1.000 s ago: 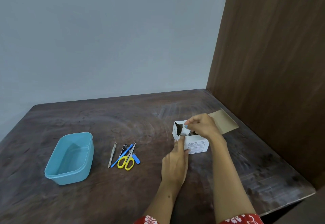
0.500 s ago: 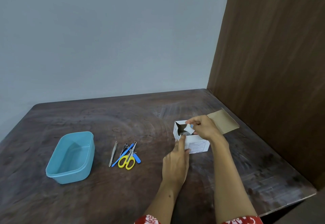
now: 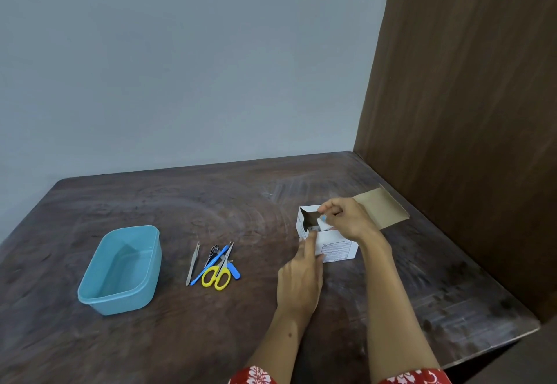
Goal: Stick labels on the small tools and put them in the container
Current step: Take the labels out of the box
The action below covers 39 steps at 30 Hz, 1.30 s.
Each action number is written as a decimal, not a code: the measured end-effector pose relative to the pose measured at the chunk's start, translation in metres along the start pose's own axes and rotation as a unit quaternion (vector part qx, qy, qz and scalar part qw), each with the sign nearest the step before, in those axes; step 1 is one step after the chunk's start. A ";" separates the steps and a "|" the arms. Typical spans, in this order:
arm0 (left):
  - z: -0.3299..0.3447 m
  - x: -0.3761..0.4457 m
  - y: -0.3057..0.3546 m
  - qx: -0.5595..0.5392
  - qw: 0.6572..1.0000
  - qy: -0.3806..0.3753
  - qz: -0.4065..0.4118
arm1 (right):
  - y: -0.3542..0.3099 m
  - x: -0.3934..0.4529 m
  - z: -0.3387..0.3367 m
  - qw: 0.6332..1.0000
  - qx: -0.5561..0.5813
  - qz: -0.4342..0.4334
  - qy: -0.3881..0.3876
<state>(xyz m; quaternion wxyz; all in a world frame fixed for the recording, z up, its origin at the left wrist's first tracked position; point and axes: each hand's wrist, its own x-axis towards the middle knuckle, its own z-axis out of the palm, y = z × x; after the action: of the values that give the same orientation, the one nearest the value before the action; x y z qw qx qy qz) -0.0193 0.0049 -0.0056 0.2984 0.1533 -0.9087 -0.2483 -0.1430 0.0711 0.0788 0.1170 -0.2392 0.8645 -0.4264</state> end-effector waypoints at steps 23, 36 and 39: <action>-0.001 0.003 0.001 0.017 1.000 -0.001 -0.012 | -0.002 -0.006 -0.002 0.992 -0.062 -0.057 0.093; 0.000 0.001 0.001 0.010 1.000 -0.001 -0.015 | -0.006 -0.009 -0.004 0.995 -0.068 -0.047 0.060; 0.000 0.001 0.001 0.019 1.000 0.002 -0.008 | -0.007 -0.009 -0.005 0.995 -0.078 -0.036 0.057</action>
<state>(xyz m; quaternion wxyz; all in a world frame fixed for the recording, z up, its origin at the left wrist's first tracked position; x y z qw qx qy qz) -0.0206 0.0054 -0.0041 0.2955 0.1663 -0.9114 -0.2331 -0.1354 0.0750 0.0874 0.0329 -0.2540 0.8911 -0.3745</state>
